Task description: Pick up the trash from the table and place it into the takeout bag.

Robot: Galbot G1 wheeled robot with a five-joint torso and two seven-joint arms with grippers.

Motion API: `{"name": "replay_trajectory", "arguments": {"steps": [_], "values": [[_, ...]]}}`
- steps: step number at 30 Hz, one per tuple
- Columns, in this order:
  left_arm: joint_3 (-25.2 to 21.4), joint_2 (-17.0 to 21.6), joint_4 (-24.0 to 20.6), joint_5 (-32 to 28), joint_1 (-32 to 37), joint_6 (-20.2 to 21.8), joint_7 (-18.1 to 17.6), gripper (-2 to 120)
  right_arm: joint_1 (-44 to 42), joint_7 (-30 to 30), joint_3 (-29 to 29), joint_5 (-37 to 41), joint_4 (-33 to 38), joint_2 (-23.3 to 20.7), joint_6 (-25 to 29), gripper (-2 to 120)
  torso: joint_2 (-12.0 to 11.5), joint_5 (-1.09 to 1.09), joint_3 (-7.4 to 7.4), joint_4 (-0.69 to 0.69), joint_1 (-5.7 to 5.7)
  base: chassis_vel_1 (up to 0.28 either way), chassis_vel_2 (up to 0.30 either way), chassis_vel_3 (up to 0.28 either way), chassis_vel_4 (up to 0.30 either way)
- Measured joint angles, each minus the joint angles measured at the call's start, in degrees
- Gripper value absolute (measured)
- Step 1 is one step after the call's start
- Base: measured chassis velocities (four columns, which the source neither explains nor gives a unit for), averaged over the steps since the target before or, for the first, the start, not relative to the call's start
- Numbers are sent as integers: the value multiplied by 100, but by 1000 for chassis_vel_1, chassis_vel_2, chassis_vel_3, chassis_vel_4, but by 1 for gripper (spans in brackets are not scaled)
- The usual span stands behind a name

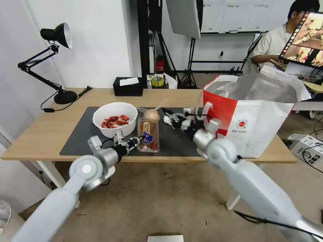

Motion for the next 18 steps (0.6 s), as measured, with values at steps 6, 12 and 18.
{"name": "replay_trajectory", "arguments": {"steps": [6, 12, 18], "values": [[-109, 63, -199, -92, 31, -17, -34, 0, -1326, 33, 957, -146, 936, -515, 81, 0, 0, -1, 0, -3, -1, 0, 0, 0, 0], [-209, 122, -403, -155, 50, -22, -48, 0, -2806, -129, 2041, -466, 1659, -673, 312, 0, 1, -2, 0, -1, -1, 0, 0, 0, 0], [-257, 115, -525, -179, 92, -31, -63, 0, -3541, -148, 2485, -821, 1802, -622, 757, 0, 0, -2, 1, 0, 0, 0, 0, 0, 0]]}}
